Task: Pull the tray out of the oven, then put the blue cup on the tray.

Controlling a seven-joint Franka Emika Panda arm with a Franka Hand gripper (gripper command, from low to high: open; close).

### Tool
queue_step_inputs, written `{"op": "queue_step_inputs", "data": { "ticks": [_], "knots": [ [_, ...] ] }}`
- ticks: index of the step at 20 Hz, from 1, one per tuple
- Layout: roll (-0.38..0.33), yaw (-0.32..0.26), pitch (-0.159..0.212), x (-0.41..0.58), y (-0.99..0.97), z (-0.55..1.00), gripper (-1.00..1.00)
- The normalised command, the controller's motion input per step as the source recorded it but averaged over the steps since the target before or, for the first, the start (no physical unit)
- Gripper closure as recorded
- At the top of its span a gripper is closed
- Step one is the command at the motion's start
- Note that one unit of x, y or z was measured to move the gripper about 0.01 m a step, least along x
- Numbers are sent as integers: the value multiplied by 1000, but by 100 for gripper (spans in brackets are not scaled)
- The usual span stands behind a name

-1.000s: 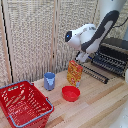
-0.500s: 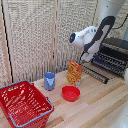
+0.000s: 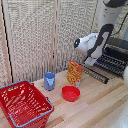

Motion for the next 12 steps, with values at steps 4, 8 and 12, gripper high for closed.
{"op": "queue_step_inputs", "data": {
  "ticks": [4, 8, 12],
  "knots": [
    [16, -3, -2, 0, -584, 3, -100],
    [5, 0, 3, 8, -461, -64, -100],
    [15, -6, 3, 19, -293, -4, 100]
  ]
}}
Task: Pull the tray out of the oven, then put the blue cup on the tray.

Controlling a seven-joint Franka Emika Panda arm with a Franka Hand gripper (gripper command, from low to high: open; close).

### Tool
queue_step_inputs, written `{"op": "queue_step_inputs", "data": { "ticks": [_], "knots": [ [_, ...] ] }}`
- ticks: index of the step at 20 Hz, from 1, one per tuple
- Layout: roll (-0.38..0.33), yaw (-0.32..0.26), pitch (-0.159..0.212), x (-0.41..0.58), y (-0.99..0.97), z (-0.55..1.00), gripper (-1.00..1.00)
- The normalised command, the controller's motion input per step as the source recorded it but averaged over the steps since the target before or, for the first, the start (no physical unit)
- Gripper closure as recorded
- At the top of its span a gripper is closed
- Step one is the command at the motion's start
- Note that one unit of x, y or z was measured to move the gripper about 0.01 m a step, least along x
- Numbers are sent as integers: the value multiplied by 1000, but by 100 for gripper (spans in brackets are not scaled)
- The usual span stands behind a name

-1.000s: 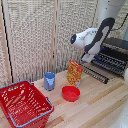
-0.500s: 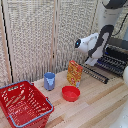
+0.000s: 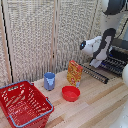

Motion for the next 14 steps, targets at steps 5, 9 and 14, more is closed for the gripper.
{"op": "queue_step_inputs", "data": {
  "ticks": [5, 9, 14],
  "knots": [
    [-4, -39, -20, -9, -66, 0, 100],
    [-27, -53, -38, -21, 0, 0, 100],
    [-39, -54, -39, -29, 0, 0, 100]
  ]
}}
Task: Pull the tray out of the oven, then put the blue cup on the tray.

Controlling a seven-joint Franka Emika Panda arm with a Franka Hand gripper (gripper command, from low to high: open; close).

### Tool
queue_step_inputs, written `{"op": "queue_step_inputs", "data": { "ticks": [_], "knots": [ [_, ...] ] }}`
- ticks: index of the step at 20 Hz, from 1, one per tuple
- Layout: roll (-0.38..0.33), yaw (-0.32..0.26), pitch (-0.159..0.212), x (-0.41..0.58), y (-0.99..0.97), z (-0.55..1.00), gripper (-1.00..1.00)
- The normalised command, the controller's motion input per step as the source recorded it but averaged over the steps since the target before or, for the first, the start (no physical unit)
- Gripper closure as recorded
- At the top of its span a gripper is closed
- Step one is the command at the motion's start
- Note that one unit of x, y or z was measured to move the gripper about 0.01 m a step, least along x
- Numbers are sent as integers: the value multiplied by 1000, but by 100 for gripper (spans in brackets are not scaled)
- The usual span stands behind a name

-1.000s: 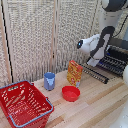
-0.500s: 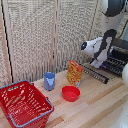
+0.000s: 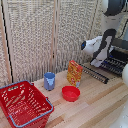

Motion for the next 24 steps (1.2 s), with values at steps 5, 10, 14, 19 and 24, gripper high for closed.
{"op": "queue_step_inputs", "data": {
  "ticks": [5, 10, 14, 19, 24],
  "knots": [
    [-31, -47, -39, -65, 0, 0, 100],
    [-16, -36, -34, -85, 0, 0, 100],
    [-13, -12, -45, -85, 2, 97, 100],
    [-114, -67, -155, 54, 441, 114, 100],
    [-68, -58, -116, 231, 833, -17, 100]
  ]
}}
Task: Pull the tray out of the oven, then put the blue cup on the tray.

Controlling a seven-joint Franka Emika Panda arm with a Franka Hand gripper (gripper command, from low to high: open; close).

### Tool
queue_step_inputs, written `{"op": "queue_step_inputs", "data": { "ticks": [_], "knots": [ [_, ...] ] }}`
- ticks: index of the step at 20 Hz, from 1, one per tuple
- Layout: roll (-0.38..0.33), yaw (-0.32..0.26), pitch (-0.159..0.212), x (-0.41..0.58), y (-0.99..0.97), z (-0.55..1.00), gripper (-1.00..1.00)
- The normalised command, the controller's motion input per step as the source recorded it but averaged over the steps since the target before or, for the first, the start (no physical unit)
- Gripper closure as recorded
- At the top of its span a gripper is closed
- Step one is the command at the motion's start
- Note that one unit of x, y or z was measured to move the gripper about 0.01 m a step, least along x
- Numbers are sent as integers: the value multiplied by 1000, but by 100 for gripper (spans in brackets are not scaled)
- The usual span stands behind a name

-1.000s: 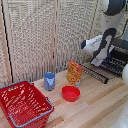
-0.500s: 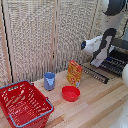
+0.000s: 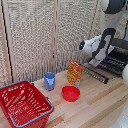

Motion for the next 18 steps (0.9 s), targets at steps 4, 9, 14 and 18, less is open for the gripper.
{"op": "queue_step_inputs", "data": {
  "ticks": [4, 9, 14, 18],
  "knots": [
    [33, -40, -5, 369, 889, -115, 100],
    [71, -34, 58, 432, 872, -229, 100],
    [57, -36, 113, 414, 911, -409, 100],
    [11, -43, 76, 336, 930, -316, 100]
  ]
}}
